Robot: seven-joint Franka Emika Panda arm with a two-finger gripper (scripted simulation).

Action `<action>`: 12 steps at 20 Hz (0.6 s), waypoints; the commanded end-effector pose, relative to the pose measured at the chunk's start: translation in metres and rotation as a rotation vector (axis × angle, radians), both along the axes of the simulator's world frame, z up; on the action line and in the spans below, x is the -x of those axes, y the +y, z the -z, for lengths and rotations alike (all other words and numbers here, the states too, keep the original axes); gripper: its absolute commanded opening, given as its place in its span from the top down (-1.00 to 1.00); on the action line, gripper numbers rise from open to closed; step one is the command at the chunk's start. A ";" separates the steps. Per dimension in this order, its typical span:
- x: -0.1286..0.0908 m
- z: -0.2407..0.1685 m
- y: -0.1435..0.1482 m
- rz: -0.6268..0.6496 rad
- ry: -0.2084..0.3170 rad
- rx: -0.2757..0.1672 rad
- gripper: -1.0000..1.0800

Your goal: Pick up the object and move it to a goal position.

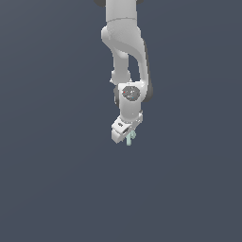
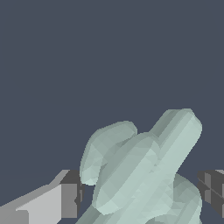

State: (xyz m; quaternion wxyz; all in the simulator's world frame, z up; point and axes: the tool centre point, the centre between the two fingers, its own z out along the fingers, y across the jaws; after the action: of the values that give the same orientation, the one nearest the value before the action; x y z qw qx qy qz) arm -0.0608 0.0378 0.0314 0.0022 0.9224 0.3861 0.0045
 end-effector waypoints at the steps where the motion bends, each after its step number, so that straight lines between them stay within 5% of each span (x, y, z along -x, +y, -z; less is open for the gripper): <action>1: 0.004 0.005 0.001 -0.001 0.010 -0.001 1.00; 12: -0.005 -0.030 -0.002 -0.001 0.000 0.000 1.00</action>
State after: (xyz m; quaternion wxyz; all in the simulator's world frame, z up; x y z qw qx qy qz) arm -0.0571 0.0364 0.0538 0.0021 0.9223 0.3863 0.0041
